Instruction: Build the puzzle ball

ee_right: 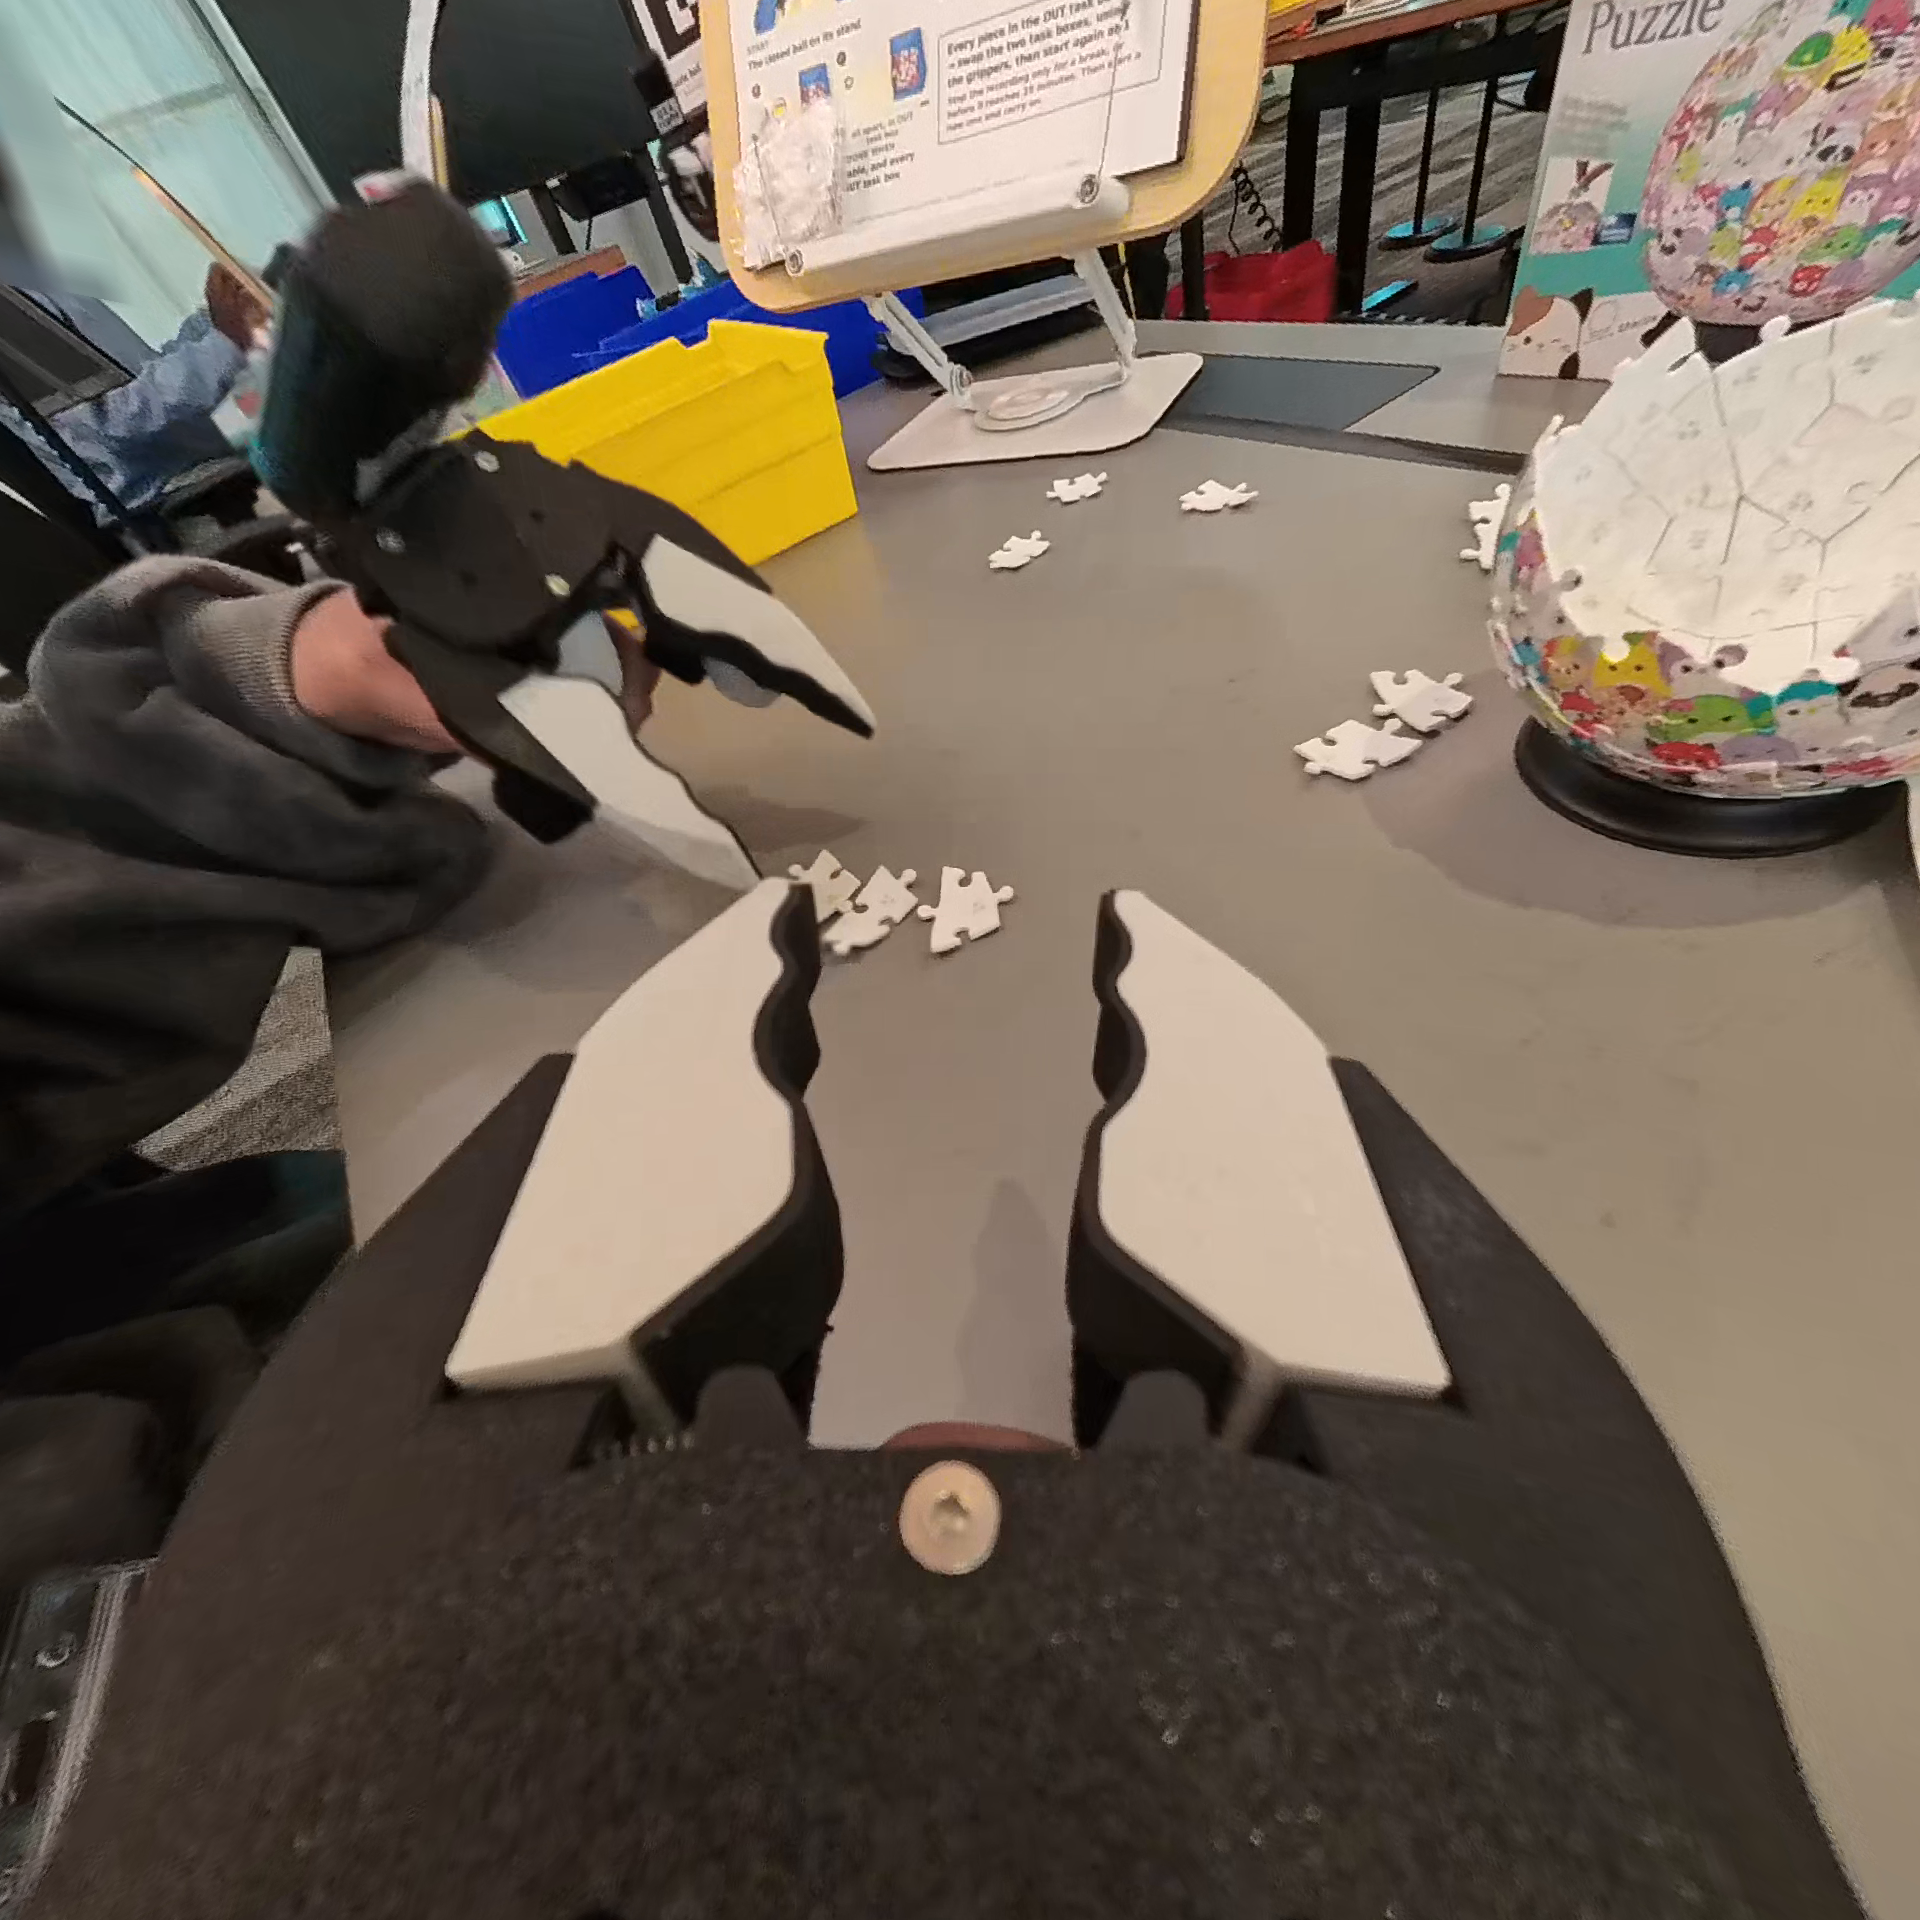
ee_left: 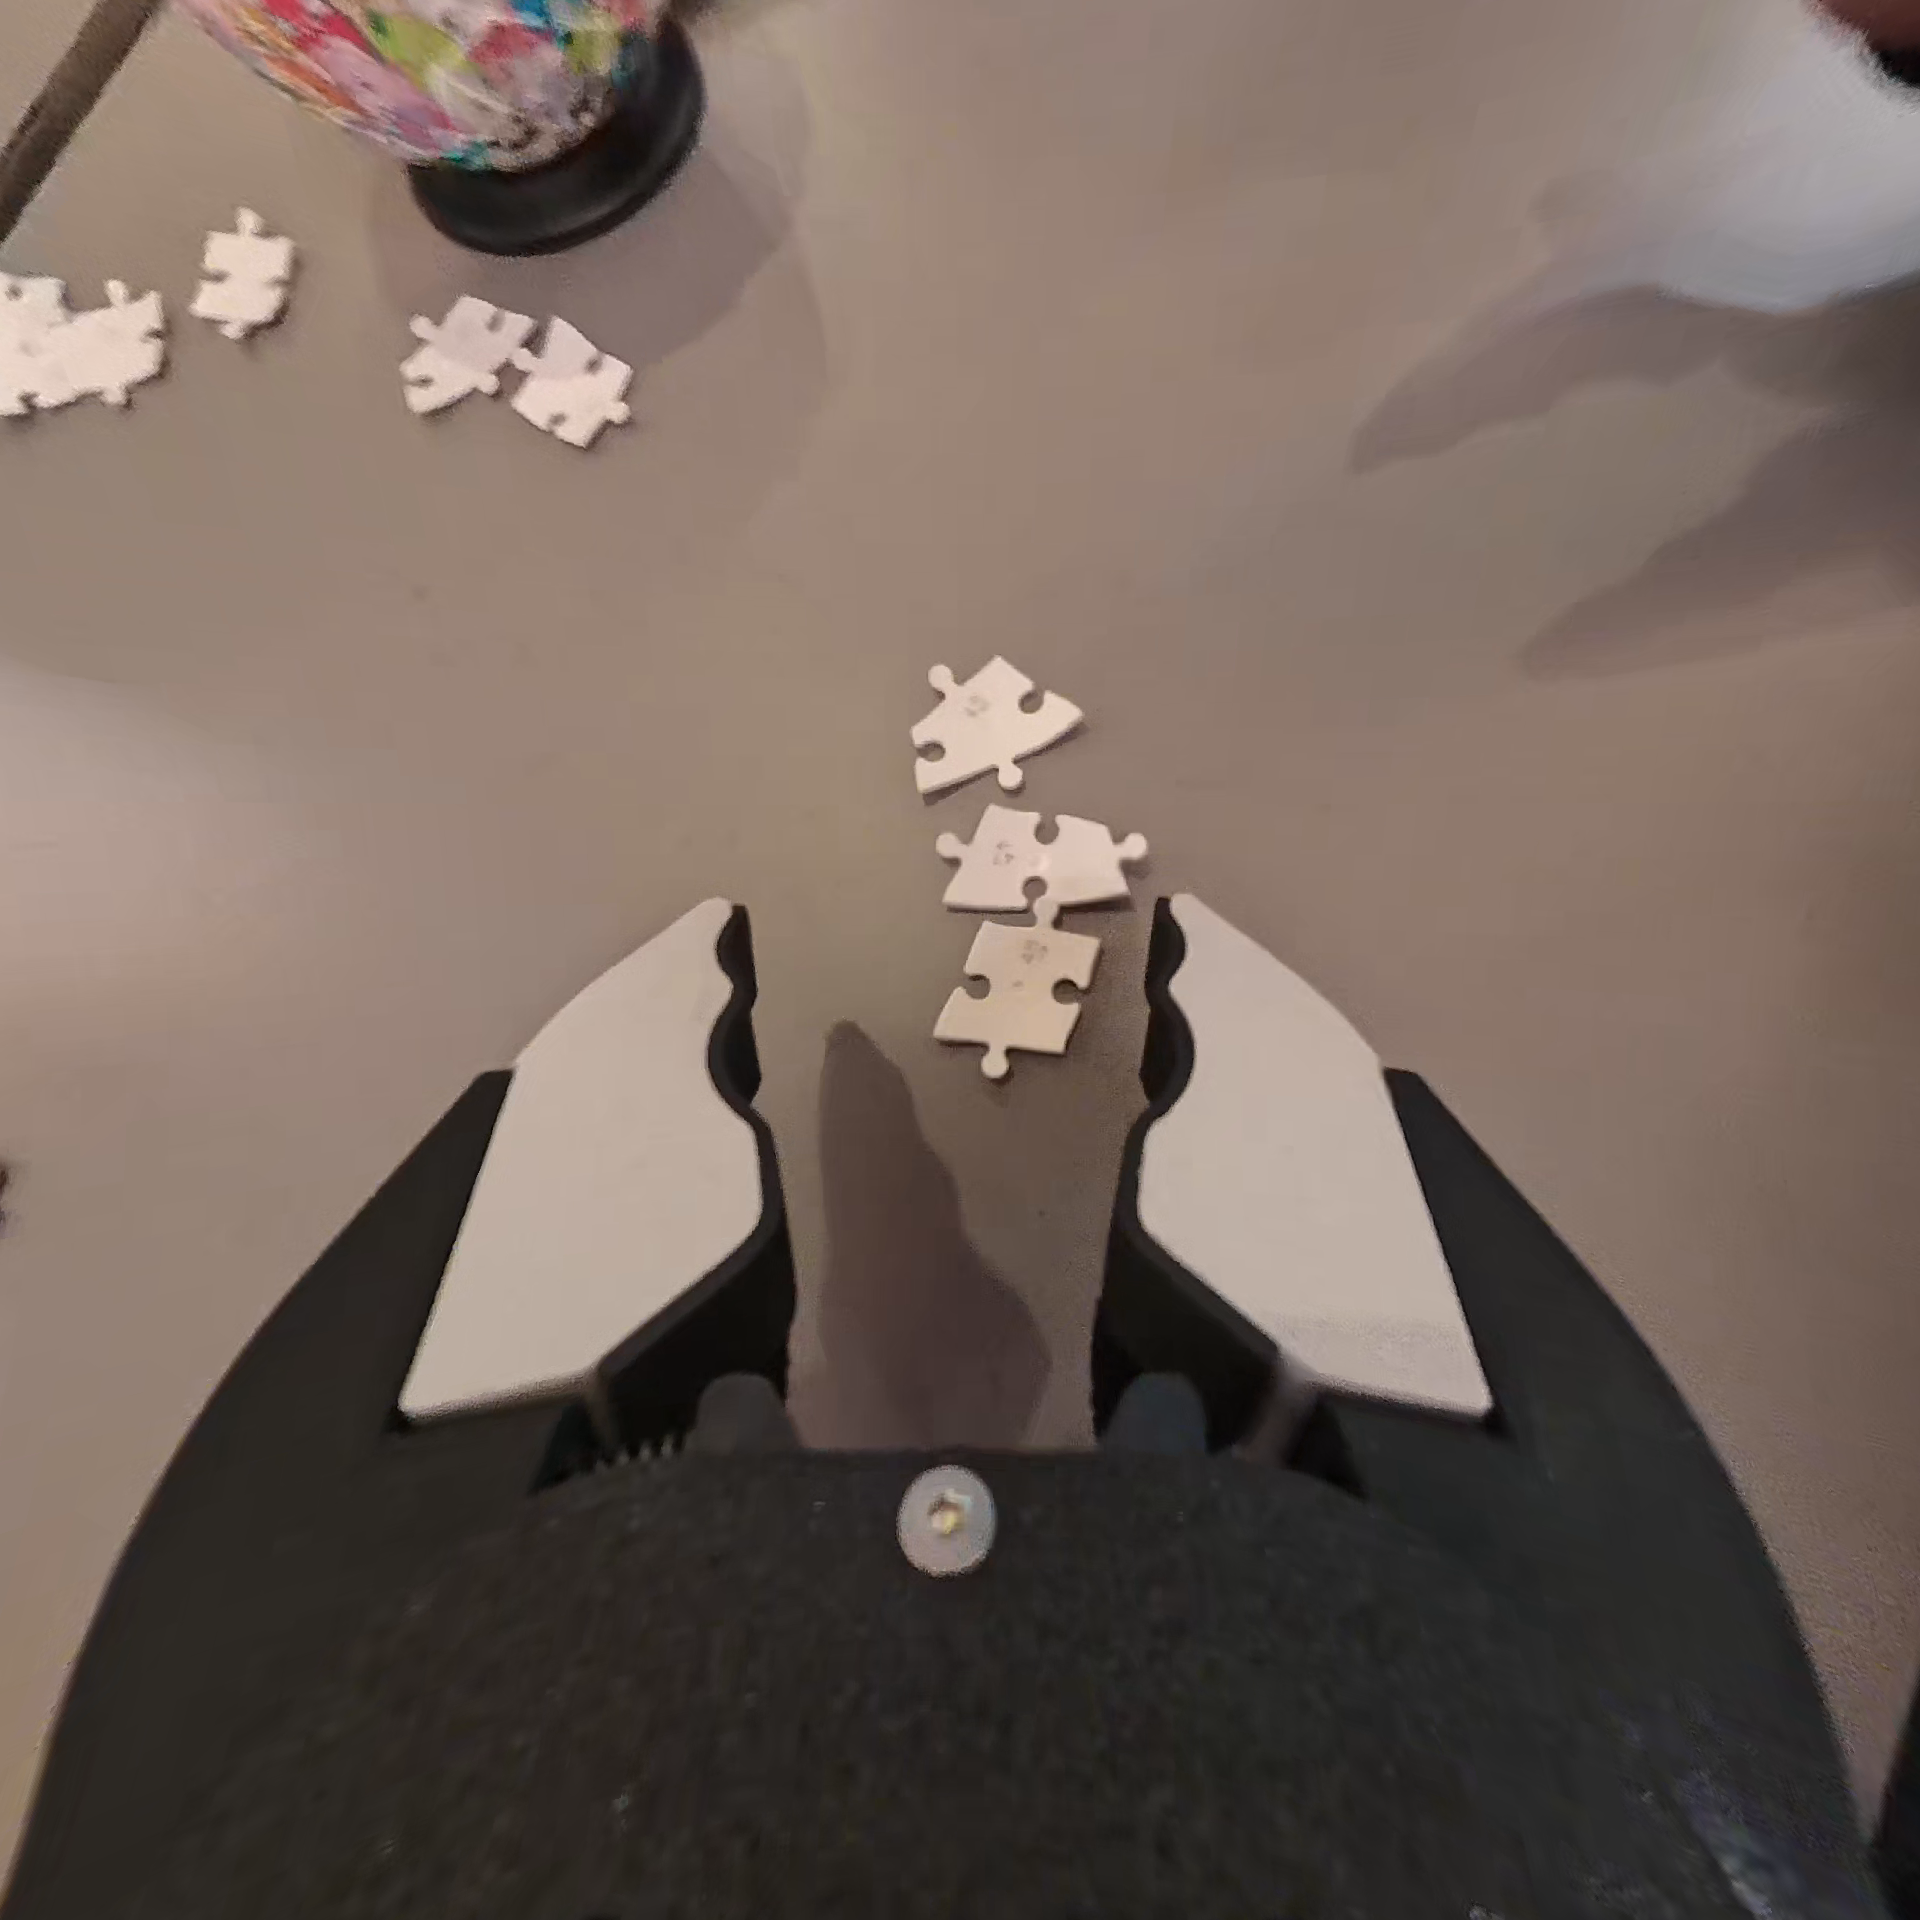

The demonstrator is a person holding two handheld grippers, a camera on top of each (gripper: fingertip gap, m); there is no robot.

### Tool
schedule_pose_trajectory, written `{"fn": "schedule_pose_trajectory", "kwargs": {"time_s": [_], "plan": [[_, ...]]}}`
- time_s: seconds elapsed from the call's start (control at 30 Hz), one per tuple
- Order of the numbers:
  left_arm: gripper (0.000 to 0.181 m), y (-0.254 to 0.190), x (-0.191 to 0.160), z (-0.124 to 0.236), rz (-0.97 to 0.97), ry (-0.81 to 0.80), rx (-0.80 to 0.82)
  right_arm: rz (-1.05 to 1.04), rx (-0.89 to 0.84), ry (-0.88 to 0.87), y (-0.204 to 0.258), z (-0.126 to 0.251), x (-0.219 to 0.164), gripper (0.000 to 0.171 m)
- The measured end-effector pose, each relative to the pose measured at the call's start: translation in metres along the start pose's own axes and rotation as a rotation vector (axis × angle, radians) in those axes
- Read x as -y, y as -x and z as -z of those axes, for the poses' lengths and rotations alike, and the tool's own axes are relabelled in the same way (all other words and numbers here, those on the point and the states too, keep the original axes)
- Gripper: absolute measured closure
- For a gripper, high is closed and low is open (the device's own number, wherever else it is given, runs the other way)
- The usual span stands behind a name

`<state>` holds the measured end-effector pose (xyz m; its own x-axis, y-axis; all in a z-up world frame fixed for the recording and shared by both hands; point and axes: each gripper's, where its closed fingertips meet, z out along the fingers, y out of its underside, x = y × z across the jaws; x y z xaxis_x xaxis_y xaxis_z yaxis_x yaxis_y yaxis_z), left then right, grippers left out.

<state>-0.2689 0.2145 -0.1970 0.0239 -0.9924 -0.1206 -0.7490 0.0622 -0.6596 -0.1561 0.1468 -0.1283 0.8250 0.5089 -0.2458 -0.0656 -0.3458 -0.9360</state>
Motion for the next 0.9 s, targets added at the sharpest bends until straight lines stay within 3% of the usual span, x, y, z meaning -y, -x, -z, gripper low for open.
{"fn": "schedule_pose_trajectory", "kwargs": {"time_s": [0.17, 0.2, 0.27, 0.57, 0.73, 0.9], "plan": [[0.109, -0.015, -0.009, -0.03, 0.004, 0.151, -0.067, 0.011, 0.017, 0.0, 0.007, -0.003, 0.001, 0.121], [0.111, -0.015, -0.008, -0.033, 0.014, 0.144, -0.067, 0.014, 0.018, 0.004, 0.008, -0.003, 0.001, 0.121], [0.134, -0.016, -0.006, -0.036, 0.035, 0.146, -0.073, 0.023, 0.017, 0.013, 0.01, -0.005, -0.001, 0.121], [0.135, -0.023, 0.012, -0.028, -0.138, 0.088, -0.016, 0.003, 0.062, 0.08, 0.015, -0.014, -0.015, 0.125], [0.135, -0.053, 0.056, -0.001, -0.328, -0.048, 0.005, -0.117, 0.276, 0.171, 0.033, -0.026, -0.027, 0.132], [0.135, -0.085, 0.074, 0.011, -0.467, -0.063, -0.025, -0.34, 0.574, 0.207, 0.058, -0.023, -0.017, 0.142]]}}
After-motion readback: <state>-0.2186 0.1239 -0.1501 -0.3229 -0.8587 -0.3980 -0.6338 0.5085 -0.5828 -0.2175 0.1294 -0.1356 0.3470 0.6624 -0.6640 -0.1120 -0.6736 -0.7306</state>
